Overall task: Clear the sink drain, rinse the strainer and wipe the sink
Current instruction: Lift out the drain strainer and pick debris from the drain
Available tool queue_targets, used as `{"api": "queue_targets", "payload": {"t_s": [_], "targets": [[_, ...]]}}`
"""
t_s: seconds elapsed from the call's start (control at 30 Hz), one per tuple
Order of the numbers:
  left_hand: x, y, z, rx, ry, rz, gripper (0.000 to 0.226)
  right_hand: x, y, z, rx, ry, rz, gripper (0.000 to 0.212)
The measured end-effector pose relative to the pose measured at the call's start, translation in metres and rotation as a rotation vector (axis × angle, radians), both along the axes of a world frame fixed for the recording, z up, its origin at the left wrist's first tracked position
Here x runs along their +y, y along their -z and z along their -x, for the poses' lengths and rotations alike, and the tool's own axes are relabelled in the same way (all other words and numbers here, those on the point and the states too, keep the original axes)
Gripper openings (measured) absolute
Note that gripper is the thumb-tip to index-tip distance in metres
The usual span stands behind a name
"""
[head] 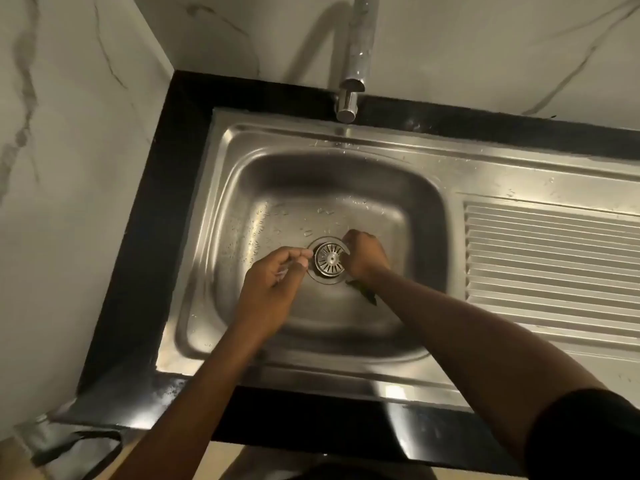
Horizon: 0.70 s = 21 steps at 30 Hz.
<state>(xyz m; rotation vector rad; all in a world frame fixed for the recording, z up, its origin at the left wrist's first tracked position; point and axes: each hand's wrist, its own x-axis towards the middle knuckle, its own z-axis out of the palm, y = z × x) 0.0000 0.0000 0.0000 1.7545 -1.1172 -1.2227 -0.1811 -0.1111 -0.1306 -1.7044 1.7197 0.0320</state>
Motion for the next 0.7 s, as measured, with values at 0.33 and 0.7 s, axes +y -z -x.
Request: {"api": "queue_targets", "payload": {"t_s": [0.33, 0.7], "targets": [[-0.006, 0.007, -0.003, 0.019, -0.020, -0.038, 0.017, 0.002, 0.014, -0.011, 0.043, 0.107, -0.033, 0.030], [-0.003, 0.006, 0.001, 0.018, -0.006, -0.028, 0.018, 0.007, -0.010, 0.008, -0.112, 0.278, 0.070, 0.014]]}}
